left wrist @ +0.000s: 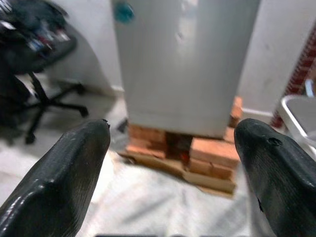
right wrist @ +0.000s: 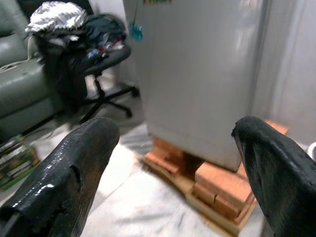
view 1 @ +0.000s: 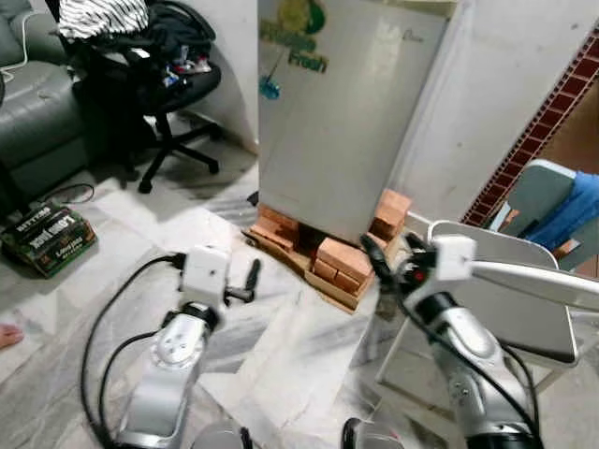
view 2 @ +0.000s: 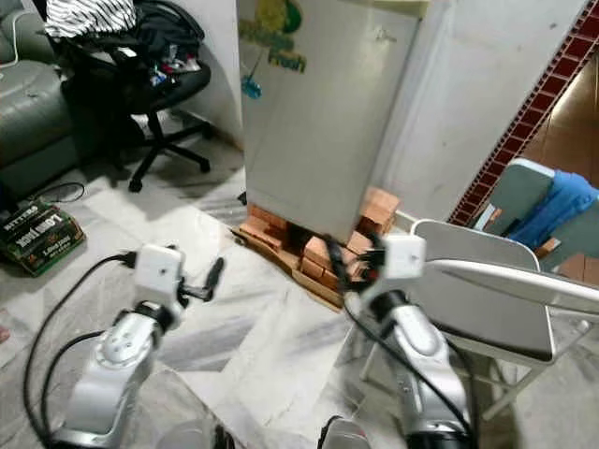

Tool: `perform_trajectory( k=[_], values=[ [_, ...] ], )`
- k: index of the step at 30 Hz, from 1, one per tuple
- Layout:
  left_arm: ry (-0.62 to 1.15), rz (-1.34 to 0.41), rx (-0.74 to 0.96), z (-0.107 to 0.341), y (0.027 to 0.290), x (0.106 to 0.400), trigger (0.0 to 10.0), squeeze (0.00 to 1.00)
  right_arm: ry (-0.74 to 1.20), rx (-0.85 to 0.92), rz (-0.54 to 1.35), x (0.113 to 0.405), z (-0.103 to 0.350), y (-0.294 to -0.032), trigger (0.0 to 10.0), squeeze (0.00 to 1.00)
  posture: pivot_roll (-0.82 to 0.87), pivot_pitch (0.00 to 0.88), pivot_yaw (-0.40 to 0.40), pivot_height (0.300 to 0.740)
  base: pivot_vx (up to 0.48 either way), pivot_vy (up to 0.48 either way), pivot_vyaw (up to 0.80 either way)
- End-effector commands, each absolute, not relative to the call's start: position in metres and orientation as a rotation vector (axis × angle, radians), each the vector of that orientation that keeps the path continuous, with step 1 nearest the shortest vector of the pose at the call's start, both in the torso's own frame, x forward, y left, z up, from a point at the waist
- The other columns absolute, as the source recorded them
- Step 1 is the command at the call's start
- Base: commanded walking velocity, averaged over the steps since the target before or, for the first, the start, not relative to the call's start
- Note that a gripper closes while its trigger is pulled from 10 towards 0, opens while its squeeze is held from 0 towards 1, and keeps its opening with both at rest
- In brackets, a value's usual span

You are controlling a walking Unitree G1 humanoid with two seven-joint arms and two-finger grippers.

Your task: Restocking fridge

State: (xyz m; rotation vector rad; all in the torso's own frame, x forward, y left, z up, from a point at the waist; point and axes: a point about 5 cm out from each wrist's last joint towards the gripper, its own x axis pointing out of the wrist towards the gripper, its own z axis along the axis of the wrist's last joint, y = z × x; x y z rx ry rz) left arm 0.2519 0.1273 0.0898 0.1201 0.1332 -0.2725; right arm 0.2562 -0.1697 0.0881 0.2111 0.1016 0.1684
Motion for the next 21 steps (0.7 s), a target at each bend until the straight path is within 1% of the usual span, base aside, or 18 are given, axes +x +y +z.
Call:
perform_trajectory(
  k=[1, 6, 9, 12, 16, 21],
  values=[
    [0.109, -0.259, 0.134, 0.094, 0.132, 0.255, 10.0, 0.0, 0.063, 0.205, 0.172, 0.261, 0.095, -0.164, 10.0, 0.0, 0.04, 0.048, -0.039, 0.74, 0.0, 0.48, 0.0],
    [0.088, -0.249, 0.131, 0.095, 0.135, 0.257, 10.0, 0.0, 0.041, 0.171, 0.157, 0.266, 0.098, -0.165, 10.0, 0.0, 0.04, 0.049, -0.031, 0.74, 0.0, 0.48, 0.0],
    [0.073, -0.208, 0.122, 0.098, 0.14, 0.259, 10.0, 0.0, 0.026, 0.149, 0.109, 0.268, 0.098, -0.17, 10.0, 0.0, 0.04, 0.052, -0.031, 0.74, 0.0, 0.48, -0.8],
    [0.077, -0.186, 0.099, 0.098, 0.145, 0.259, 10.0, 0.0, 0.028, 0.153, 0.107, 0.267, 0.097, -0.17, 10.0, 0.0, 0.04, 0.055, -0.032, 0.74, 0.0, 0.48, -0.8],
    [0.067, -0.187, 0.114, 0.098, 0.146, 0.259, 10.0, 0.0, 0.027, 0.148, 0.1, 0.267, 0.097, -0.17, 10.0, 0.0, 0.04, 0.057, -0.032, 0.74, 0.0, 0.478, -0.8],
    [0.04, -0.183, 0.089, 0.102, 0.145, 0.26, 10.0, 0.0, 0.009, 0.17, 0.08, 0.268, 0.098, -0.173, 10.0, 0.0, 0.04, 0.059, -0.034, 0.74, 0.0, 0.448, -0.8]
  ],
)
